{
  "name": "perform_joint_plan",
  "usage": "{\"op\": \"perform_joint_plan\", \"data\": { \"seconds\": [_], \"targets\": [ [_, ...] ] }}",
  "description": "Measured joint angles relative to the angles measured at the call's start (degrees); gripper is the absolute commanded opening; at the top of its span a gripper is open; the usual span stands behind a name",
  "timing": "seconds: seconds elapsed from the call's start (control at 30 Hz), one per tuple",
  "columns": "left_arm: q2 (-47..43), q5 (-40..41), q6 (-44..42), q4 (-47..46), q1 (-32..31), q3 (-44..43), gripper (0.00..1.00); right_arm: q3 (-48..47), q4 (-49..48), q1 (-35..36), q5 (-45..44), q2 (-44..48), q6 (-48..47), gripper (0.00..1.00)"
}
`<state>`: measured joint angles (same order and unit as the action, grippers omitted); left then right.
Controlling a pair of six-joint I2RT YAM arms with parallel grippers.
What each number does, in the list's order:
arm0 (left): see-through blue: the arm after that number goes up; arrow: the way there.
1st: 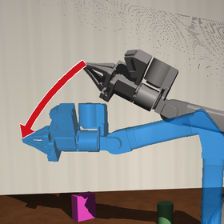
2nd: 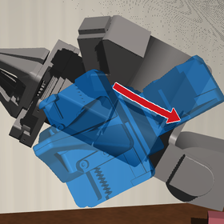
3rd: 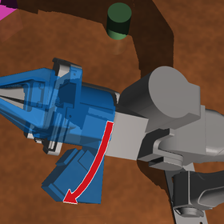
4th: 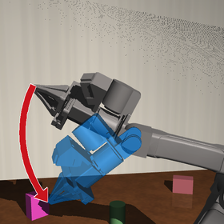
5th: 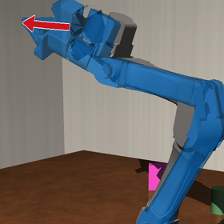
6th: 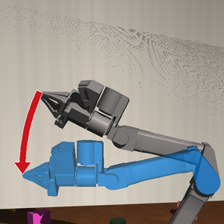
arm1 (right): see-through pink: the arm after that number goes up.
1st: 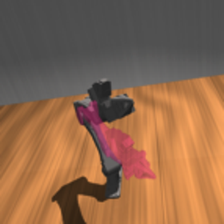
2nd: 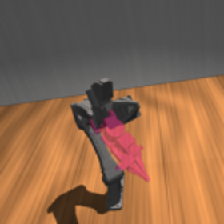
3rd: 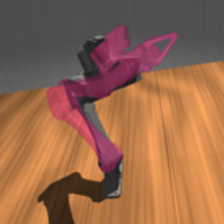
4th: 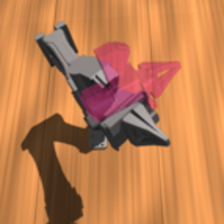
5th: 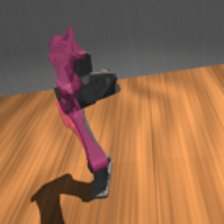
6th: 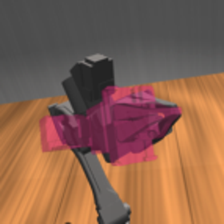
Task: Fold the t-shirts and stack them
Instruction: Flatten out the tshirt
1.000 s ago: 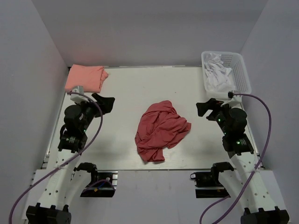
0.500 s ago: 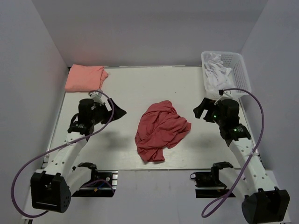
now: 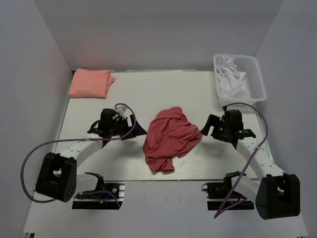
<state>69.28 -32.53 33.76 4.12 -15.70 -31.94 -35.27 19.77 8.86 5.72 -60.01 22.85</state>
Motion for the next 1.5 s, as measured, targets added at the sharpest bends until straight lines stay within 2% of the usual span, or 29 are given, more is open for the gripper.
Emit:
{"op": "perform_joint_plan", "data": {
  "seconds": [0.1,0.33,0.4,0.5,0.53,0.6,0.73,0.77,0.93,1.03,1.07,1.1,1.13,1.17,1.33,1.5],
  "targets": [
    [6.36,2.36,-0.46,0.70,-3.65,-2.78,0.89,1.86,0.28,0.00,0.04,-1.09,1.11,0.90],
    [13.31,10.71,-1.70,2.89,-8.04,-8.44,0.62,2.08,-0.74,0.04,1.79,-7.37,2.38,0.90],
    [15.34,11.91,-1.95,2.97,-9.31,-10.01,0.46,2.08,-2.12,0.17,2.60,-9.35,2.75,0.89],
    [18.18,12.66,-2.36,2.97,-11.28,-11.65,0.34,2.16,-4.33,0.26,3.69,-10.97,3.74,0.84],
    [18.88,12.87,-2.40,3.04,-11.87,-11.91,0.21,2.19,-5.16,0.31,3.98,-11.39,4.00,0.79],
    [19.61,13.79,-2.47,3.45,-12.70,-12.15,0.02,2.19,-6.82,0.59,4.74,-11.98,4.66,0.74],
    [19.17,15.56,-2.80,4.87,-13.75,-12.55,0.00,2.16,-9.62,1.25,5.64,-13.22,5.68,0.69],
    [18.56,15.91,-2.80,5.33,-13.77,-12.68,0.00,2.16,-10.23,1.49,5.84,-13.77,5.81,0.64],
    [14.38,16.90,-2.82,5.97,-13.77,-13.57,0.00,2.10,-12.76,2.49,7.93,-18.47,6.91,0.52],
    [12.52,16.90,-2.82,5.73,-13.99,-13.99,0.00,1.55,-15.50,2.99,9.20,-20.87,7.17,0.41],
    [12.04,16.90,-2.82,5.73,-14.10,-13.99,0.00,1.42,-16.15,3.19,9.55,-21.44,7.37,0.36],
    [11.67,16.90,-2.82,5.75,-14.14,-13.99,0.00,1.36,-16.94,3.37,9.64,-21.97,7.37,0.17],
    [11.37,16.90,-2.86,5.75,-14.16,-13.99,0.00,1.29,-17.57,3.56,9.60,-22.43,7.23,0.04],
    [11.04,16.87,-2.91,5.97,-14.16,-14.10,0.00,1.27,-18.25,3.72,9.64,-22.86,7.19,0.00],
    [8.68,18.40,-3.82,9.25,-14.21,-17.59,0.00,0.52,-18.58,4.13,7.74,-22.38,8.20,0.00],
    [4.50,24.52,-5.35,14.51,-14.25,-25.00,0.00,-1.05,-16.06,4.35,1.05,-8.83,7.58,0.00]
  ]
}}
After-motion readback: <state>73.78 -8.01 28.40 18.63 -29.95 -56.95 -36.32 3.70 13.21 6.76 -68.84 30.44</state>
